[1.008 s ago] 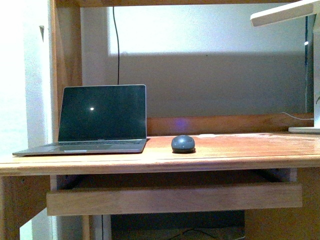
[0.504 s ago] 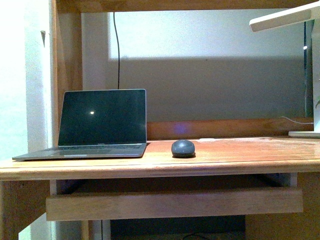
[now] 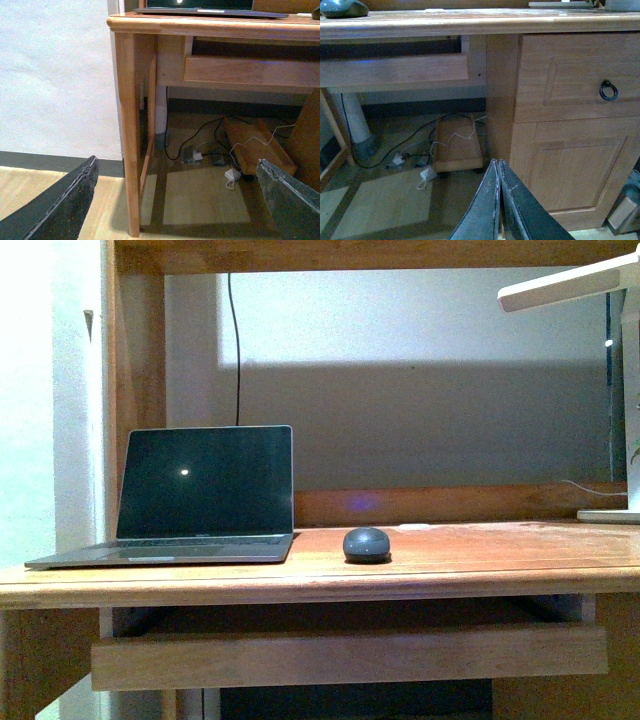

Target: Place mouse

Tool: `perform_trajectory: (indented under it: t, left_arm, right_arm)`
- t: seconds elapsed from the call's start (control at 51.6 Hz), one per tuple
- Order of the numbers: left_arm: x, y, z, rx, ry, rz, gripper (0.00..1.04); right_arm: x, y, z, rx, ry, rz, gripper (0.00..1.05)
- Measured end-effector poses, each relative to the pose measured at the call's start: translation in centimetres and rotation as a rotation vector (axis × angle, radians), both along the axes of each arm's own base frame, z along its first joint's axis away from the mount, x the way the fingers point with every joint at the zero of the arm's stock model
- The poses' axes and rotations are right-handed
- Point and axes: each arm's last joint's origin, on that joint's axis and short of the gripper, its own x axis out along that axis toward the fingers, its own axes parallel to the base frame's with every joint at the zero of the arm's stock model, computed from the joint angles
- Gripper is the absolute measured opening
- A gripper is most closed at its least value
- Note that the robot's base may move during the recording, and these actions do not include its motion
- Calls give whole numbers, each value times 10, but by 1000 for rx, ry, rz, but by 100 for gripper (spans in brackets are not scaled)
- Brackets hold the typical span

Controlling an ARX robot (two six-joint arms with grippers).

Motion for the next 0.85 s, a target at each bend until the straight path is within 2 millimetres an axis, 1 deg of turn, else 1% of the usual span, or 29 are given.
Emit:
perform_trajectory:
  t: [0.039,0.097,0.194,0.271,0.329,0.465,0.504,0.523,0.601,0.659,0.678,0.736,0.853]
  left_arm:
    - [0,0,0,0,0,0,97]
    - [0,0,0,0,0,0,97]
    - [0,0,0,0,0,0,97]
    - [0,0,0,0,0,0,97]
    - [0,0,0,0,0,0,97]
    - [0,0,0,0,0,0,97]
    - [0,0,0,0,0,0,97]
    - [0,0,0,0,0,0,97]
    - [0,0,0,0,0,0,97]
    - [0,0,0,0,0,0,97]
    - [0,0,0,0,0,0,97]
    - [0,0,0,0,0,0,97]
    - [0,0,0,0,0,0,97]
  right_arm:
    - [0,0,0,0,0,0,3]
    - [0,0,0,-1,0,0,9]
    - [0,0,0,-1,-1,0,25]
    - [0,0,0,-1,-1,0,35]
    - [0,0,0,-1,-1,0,46]
    - [0,0,0,-2,-1,0,65]
    - [0,0,0,-1,-1,0,72]
    - [0,0,0,-2,-1,0,77]
    - [0,0,0,-1,-1,0,90]
    - [0,0,0,-1,-1,0,98]
    - [0,0,0,-1,-1,0,99]
    - [0,0,0,-2,-1,0,97]
    - [0,0,0,-2,-1,0,97]
